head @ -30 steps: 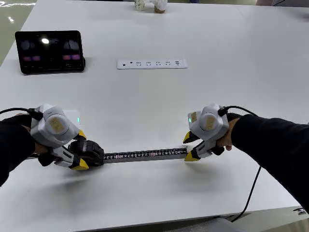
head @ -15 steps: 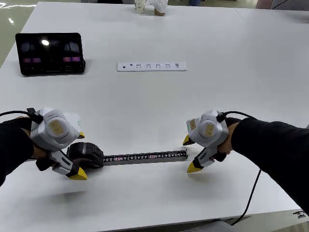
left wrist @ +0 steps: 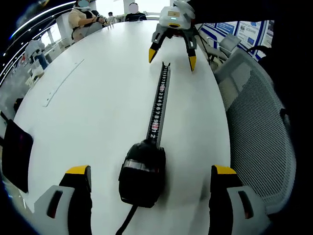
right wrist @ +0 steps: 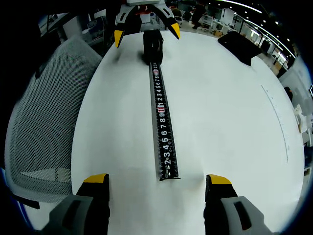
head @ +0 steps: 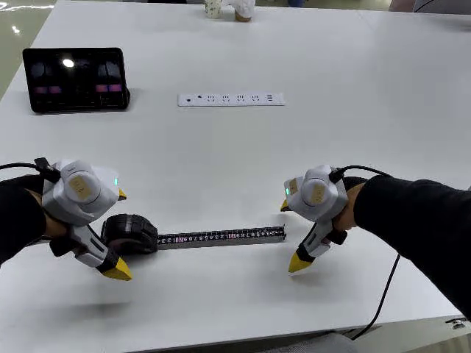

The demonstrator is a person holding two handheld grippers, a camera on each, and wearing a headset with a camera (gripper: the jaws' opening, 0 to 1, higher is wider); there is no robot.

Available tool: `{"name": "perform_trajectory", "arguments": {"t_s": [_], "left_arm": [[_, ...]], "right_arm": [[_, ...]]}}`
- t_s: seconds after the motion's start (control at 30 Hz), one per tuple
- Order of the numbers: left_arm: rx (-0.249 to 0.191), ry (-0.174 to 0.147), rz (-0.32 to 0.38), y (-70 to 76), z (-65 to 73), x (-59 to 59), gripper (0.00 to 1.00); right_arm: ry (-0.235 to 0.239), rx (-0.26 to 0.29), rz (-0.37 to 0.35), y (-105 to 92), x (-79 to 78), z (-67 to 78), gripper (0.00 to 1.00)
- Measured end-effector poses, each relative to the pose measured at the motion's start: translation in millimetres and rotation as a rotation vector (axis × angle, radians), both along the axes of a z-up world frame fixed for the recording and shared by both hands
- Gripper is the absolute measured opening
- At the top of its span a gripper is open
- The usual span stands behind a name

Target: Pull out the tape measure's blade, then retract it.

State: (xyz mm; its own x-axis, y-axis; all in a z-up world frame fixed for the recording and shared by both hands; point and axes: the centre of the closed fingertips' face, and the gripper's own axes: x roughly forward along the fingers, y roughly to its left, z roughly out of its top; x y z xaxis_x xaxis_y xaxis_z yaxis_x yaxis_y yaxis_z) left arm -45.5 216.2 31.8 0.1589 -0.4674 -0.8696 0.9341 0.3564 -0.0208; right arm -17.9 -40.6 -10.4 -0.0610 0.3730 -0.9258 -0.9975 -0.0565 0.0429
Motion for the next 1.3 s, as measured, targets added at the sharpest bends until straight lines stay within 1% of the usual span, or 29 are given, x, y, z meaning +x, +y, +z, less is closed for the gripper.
{"name": "perform_trajectory", "arguments": {"t_s": [0.03, 0.1, 0.17, 0.23, 0.27, 0.3, 0.37, 0.43, 0.5, 0.57, 0.63, 0.7, 0.73, 0.77, 0.8, 0.83, 0.87, 0.9, 0.93, 0.97, 1.0, 1.03, 1.13, 1.2, 1.23, 1.3], "left_arm": [[-0.012, -0.001, 0.011, -1.3, 1.0, 1.2, 0.99], [-0.024, -0.013, 0.027, -1.6, 2.6, 3.4, 0.99], [-0.035, -0.015, 0.062, 0.0, 3.0, 5.8, 0.99], [-0.037, -0.024, 0.096, 3.6, 3.2, 9.3, 0.99], [-0.043, -0.031, 0.115, 4.8, 4.0, 11.2, 0.99], [-0.058, -0.041, 0.141, 5.5, 5.8, 13.9, 0.99], [-0.078, -0.045, 0.176, 7.2, 7.6, 15.8, 0.99], [-0.097, -0.041, 0.192, 7.4, 8.0, 14.6, 0.99], [-0.100, -0.028, 0.227, 10.3, 6.1, 11.8, 0.99], [-0.113, -0.029, 0.263, 13.3, 4.8, 11.2, 0.99], [-0.128, -0.019, 0.308, 16.0, 3.7, 9.4, 0.99], [-0.137, -0.026, 0.330, 18.8, 3.7, 8.8, 0.99], [-0.137, -0.034, 0.341, 20.7, 3.6, 9.3, 0.99], [-0.139, -0.038, 0.351, 22.0, 3.6, 9.3, 0.99], [-0.146, -0.040, 0.364, 22.8, 5.6, 7.4, 0.99], [-0.157, -0.045, 0.380, 23.4, 6.7, 8.1, 0.99], [-0.163, -0.052, 0.389, 24.5, 7.6, 8.7, 0.99], [-0.171, -0.070, 0.402, 26.3, 9.7, 10.0, 0.99], [-0.177, -0.091, 0.408, 27.2, 11.9, 11.8, 0.99], [-0.185, -0.117, 0.426, 29.7, 14.5, 14.3, 0.99], [-0.193, -0.120, 0.440, 31.2, 15.3, 14.7, 0.99], [-0.206, -0.123, 0.462, 33.3, 16.4, 14.7, 0.99], [-0.238, -0.109, 0.507, 37.2, 16.1, 11.3, 0.99], [-0.237, -0.102, 0.509, 39.3, 13.3, 7.2, 0.99], [-0.235, -0.099, 0.516, 40.6, 11.4, 4.3, 0.99], [-0.241, -0.107, 0.537, 43.5, 11.2, 1.6, 0.99]], "right_arm": [[0.000, 0.004, -0.022, 0.2, 0.8, 0.2, 0.82], [0.002, 0.013, -0.057, 0.8, 2.9, 0.5, 0.85], [0.000, 0.026, -0.099, 1.2, 5.7, 0.9, 0.91], [0.001, 0.040, -0.139, 0.6, 7.7, 0.9, 0.95], [0.001, 0.048, -0.159, 0.3, 8.5, 1.0, 0.98], [-0.002, 0.056, -0.187, -1.4, 10.0, 1.2, 0.99], [0.001, 0.084, -0.236, -1.5, 11.5, 1.0, 0.99], [0.004, 0.106, -0.299, -2.9, 13.9, 2.1, 0.99], [0.006, 0.149, -0.352, -3.2, 16.6, 5.5, 0.99], [0.001, 0.157, -0.372, -8.5, 15.5, 6.4, 0.99], [-0.006, 0.165, -0.394, -13.3, 14.1, 6.4, 0.99], [0.001, 0.191, -0.430, -14.7, 12.1, 8.4, 0.99], [-0.002, 0.198, -0.440, -16.2, 12.1, 9.2, 0.99], [-0.007, 0.202, -0.448, -17.8, 12.2, 10.1, 0.99], [-0.021, 0.221, -0.469, -18.8, 14.1, 11.5, 0.99], [-0.030, 0.235, -0.476, -19.2, 15.3, 12.8, 0.99], [-0.038, 0.244, -0.492, -20.6, 15.7, 13.6, 0.99], [-0.077, 0.258, -0.508, -22.8, 19.0, 17.2, 0.99], [-0.094, 0.266, -0.511, -24.1, 20.5, 18.5, 0.99], [-0.093, 0.284, -0.527, -24.6, 19.5, 20.9, 0.99], [-0.090, 0.300, -0.543, -24.7, 19.4, 22.7, 0.99], [-0.098, 0.313, -0.557, -26.4, 20.1, 25.0, 0.99], [-0.119, 0.333, -0.574, -30.9, 20.3, 29.3, 0.99], [-0.132, 0.343, -0.581, -33.2, 19.8, 32.6, 0.99], [-0.122, 0.354, -0.592, -35.0, 18.6, 33.1, 0.99], [-0.116, 0.377, -0.608, -37.5, 16.3, 35.5, 0.99]]}}
